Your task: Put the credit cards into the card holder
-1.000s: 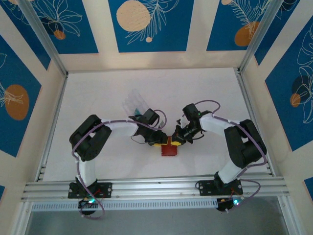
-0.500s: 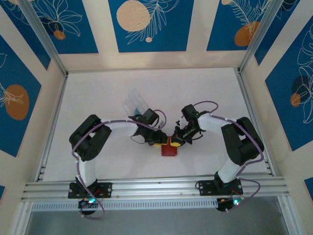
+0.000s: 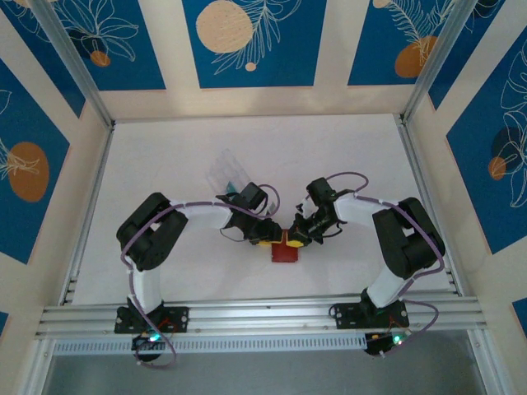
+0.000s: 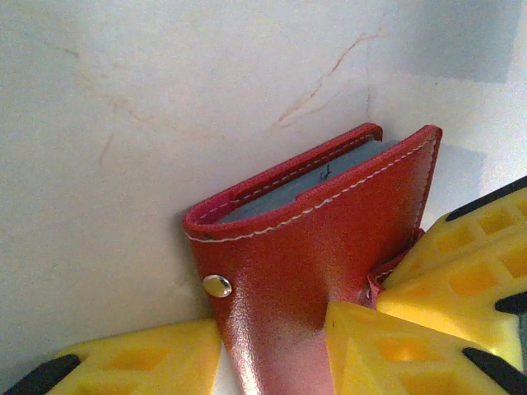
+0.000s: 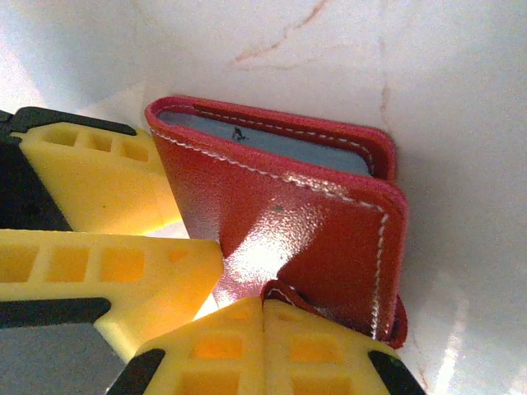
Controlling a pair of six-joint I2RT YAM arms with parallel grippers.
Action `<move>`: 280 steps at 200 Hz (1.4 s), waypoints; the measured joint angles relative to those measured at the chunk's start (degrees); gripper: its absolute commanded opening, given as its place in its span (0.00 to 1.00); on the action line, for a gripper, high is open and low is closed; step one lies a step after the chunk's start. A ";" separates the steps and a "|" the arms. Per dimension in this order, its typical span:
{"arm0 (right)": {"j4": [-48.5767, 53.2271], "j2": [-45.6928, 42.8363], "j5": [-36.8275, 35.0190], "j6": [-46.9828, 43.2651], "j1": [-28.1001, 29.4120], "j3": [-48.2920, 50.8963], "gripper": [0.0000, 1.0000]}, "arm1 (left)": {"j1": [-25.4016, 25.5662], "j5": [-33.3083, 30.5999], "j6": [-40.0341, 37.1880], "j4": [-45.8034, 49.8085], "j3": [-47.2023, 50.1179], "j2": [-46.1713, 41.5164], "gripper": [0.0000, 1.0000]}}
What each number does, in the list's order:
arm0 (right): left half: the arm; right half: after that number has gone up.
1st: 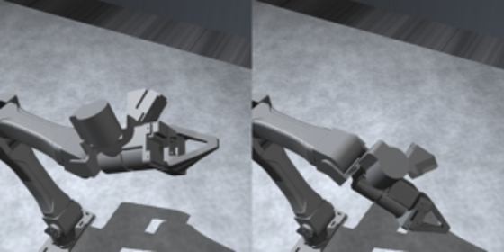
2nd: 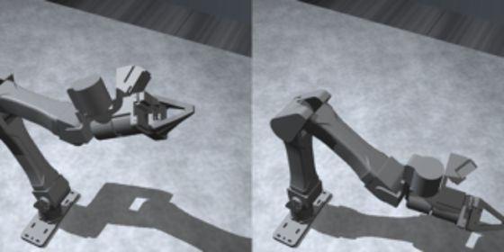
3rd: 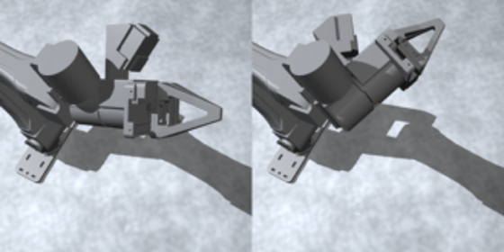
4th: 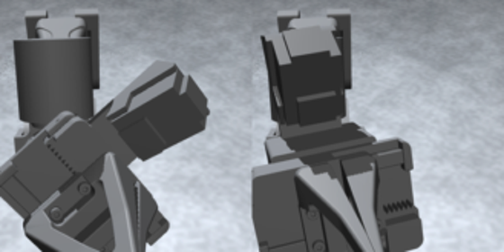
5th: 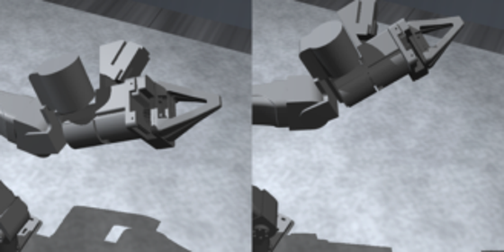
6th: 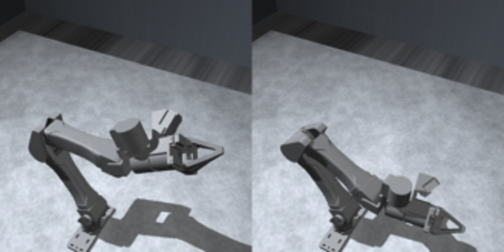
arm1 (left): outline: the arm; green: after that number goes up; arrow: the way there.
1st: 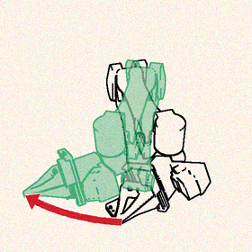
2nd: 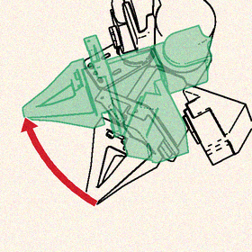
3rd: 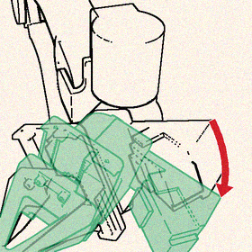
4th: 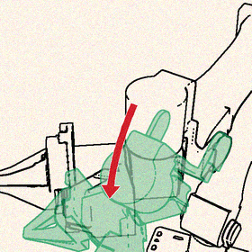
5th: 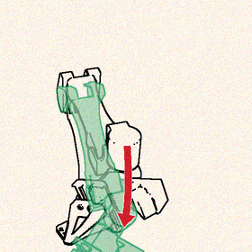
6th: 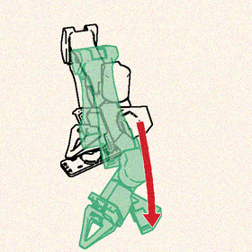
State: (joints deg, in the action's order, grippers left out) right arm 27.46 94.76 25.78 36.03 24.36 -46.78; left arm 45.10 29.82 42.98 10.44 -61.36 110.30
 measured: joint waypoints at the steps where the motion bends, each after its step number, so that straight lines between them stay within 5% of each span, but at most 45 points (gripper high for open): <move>1: -0.07 -0.02 0.04 0.00 -0.02 0.07 0.00 | 0.00 0.00 0.00 0.00 0.00 0.00 0.40; 147: -5.03 -2.47 -0.28 1.90 0.04 3.63 0.00 | -0.04 -0.02 0.00 0.35 -0.20 0.09 0.40; 243: 3.06 -2.10 -8.15 0.74 2.56 -6.95 0.52 | -2.45 -5.11 -4.17 -1.18 2.14 -6.62 0.46; 268: 2.05 -5.25 -7.89 -0.52 3.06 -10.49 0.69 | -5.03 -7.80 -5.84 -1.42 5.64 -15.98 0.55; 280: 1.95 -7.69 -9.03 -1.46 3.10 -11.80 0.84 | -6.51 -8.72 -6.16 -1.53 7.91 -21.38 0.70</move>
State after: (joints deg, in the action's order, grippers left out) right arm 29.41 87.07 16.75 34.57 27.46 -58.59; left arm 38.59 21.10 36.82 8.91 -53.45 88.92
